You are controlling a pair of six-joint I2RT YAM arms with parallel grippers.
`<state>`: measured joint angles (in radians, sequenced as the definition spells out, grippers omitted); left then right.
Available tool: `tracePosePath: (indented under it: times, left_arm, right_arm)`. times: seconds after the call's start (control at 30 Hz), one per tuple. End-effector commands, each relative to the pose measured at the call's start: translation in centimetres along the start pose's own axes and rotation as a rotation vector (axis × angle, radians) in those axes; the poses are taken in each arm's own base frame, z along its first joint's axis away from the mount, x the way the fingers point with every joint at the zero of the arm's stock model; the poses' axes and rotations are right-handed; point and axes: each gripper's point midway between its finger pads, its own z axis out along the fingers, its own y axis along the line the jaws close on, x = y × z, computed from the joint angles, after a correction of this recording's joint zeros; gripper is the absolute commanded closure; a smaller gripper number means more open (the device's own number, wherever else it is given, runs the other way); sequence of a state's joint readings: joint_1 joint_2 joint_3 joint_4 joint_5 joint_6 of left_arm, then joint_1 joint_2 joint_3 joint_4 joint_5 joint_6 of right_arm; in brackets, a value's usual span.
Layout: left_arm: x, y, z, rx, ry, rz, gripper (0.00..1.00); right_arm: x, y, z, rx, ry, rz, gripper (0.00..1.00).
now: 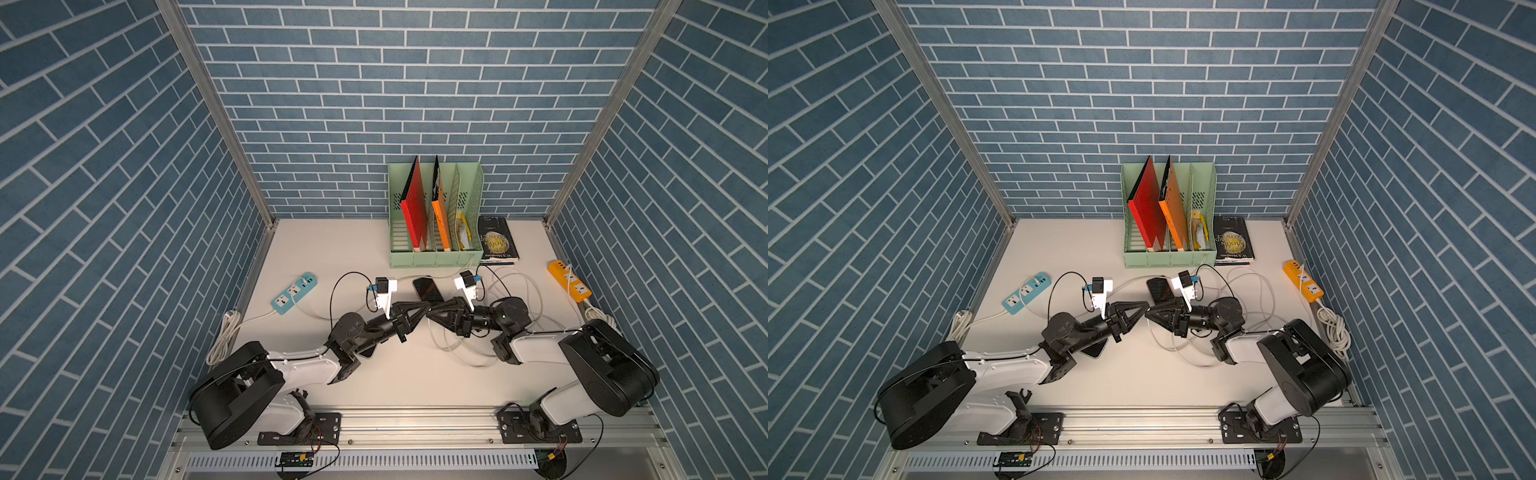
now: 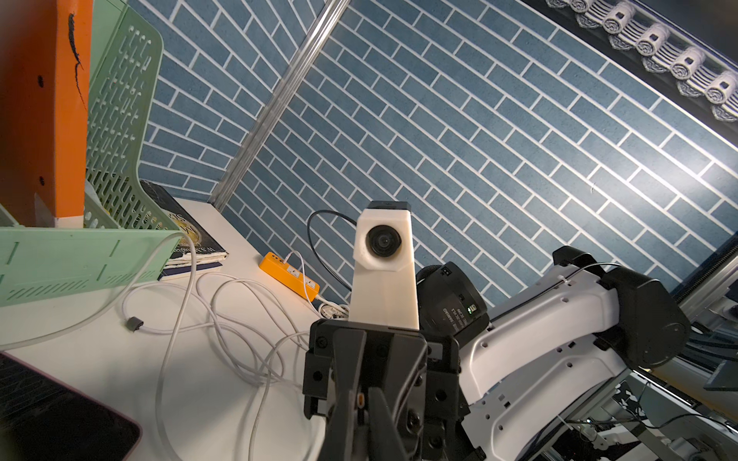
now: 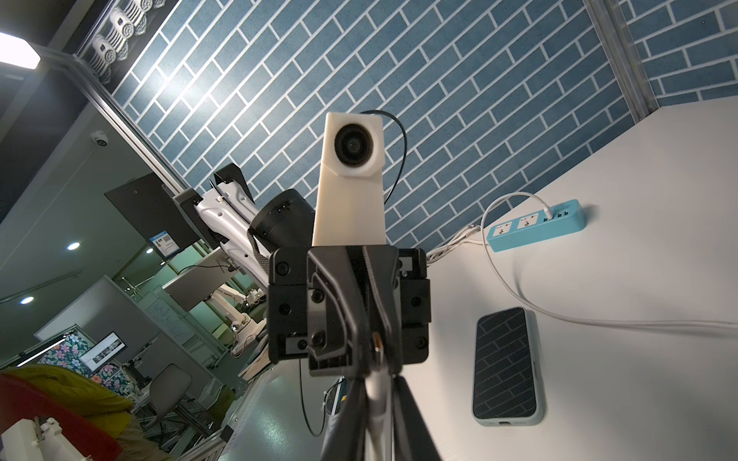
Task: Plug the charging cable into the phone
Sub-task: Pick up the charging cable from the center of the board, then pick up the phone at the center of the board.
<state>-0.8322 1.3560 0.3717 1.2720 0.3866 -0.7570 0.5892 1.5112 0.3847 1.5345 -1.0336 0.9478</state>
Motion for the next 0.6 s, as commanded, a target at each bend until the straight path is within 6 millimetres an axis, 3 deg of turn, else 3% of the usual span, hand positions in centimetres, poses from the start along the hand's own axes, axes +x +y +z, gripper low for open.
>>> tracePosePath:
  times: [0.0, 0.07, 0.17, 0.2, 0.27, 0.3, 0.33, 0.4, 0.47, 0.57]
  left_arm:
    - [-0.7, -0.9, 0.0, 0.043, -0.023, 0.008, 1.00]
    - [-0.7, -0.9, 0.1, 0.043, -0.022, 0.007, 1.00]
    - [-0.8, -0.9, 0.3, 0.040, -0.021, 0.005, 1.00]
    - [-0.8, -0.6, 0.3, 0.022, -0.023, -0.001, 0.82]
    - [-1.1, 0.5, 0.1, -0.050, -0.026, -0.012, 0.32]
    - [-1.1, 1.3, -0.1, -0.109, -0.024, -0.021, 0.14]
    - [-1.4, 2.3, -0.4, -0.185, -0.028, -0.029, 0.04]
    - [-2.2, 5.9, -2.1, -0.444, -0.047, -0.060, 0.00]
    - [-2.5, 9.9, -5.9, -0.782, -0.065, -0.104, 0.00]
    - [-2.3, 12.8, -12.2, -1.157, -0.117, -0.211, 0.00]
  right_arm:
    - [-1.0, 0.7, 0.4, -0.032, -0.013, -0.045, 0.93]
    - [-1.0, 0.7, 0.4, -0.034, -0.013, -0.041, 1.00]
    - [-1.1, 0.9, 0.4, -0.041, -0.018, -0.038, 1.00]
    - [-1.0, 0.9, 0.4, -0.044, -0.018, -0.038, 1.00]
    - [-1.0, 0.7, 0.3, -0.037, -0.017, -0.032, 1.00]
    - [-0.9, 0.6, 0.3, -0.032, -0.018, -0.029, 1.00]
    - [-0.9, 0.4, 0.2, -0.025, -0.021, -0.027, 1.00]
    - [-0.9, 0.0, 0.0, -0.005, -0.028, -0.023, 1.00]
    - [-0.7, -0.5, -0.1, 0.025, -0.027, -0.024, 1.00]
    - [-0.3, -2.2, -0.2, 0.110, -0.007, -0.024, 1.00]
